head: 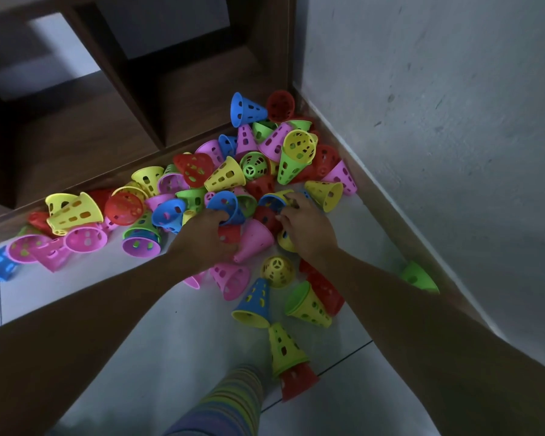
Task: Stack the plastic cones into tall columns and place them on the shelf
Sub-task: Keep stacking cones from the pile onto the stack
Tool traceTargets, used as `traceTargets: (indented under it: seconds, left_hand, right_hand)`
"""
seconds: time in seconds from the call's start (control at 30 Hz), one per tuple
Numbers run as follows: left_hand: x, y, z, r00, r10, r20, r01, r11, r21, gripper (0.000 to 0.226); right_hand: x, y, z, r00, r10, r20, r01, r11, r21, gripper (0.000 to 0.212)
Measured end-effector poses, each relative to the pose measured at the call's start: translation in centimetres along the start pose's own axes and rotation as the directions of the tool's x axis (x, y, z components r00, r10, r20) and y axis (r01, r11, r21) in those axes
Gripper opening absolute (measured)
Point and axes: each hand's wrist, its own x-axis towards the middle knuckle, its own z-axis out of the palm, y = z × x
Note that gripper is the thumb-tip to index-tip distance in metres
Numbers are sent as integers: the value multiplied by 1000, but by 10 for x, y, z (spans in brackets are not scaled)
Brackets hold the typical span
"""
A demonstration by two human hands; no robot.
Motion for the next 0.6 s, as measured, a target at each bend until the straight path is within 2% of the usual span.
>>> traceTargets:
  seconds: [0.23,0.4,0.6]
  left_hand:
    - [-6,4,-10,999,-33,-22,32,998,-52,50]
    - [-12,0,-6,999,-43,-16,43,998,-41,54]
    - [-16,2,-10,996,-69,-63,62,993,-105,56]
  right_hand:
    - [0,-4,-3,999,27,35,-26,999,-23,25]
    - [5,-10,-5,994,25,111,-14,995,-100,22]
    - [4,-11,-7,993,33,115,-20,994,-110,22]
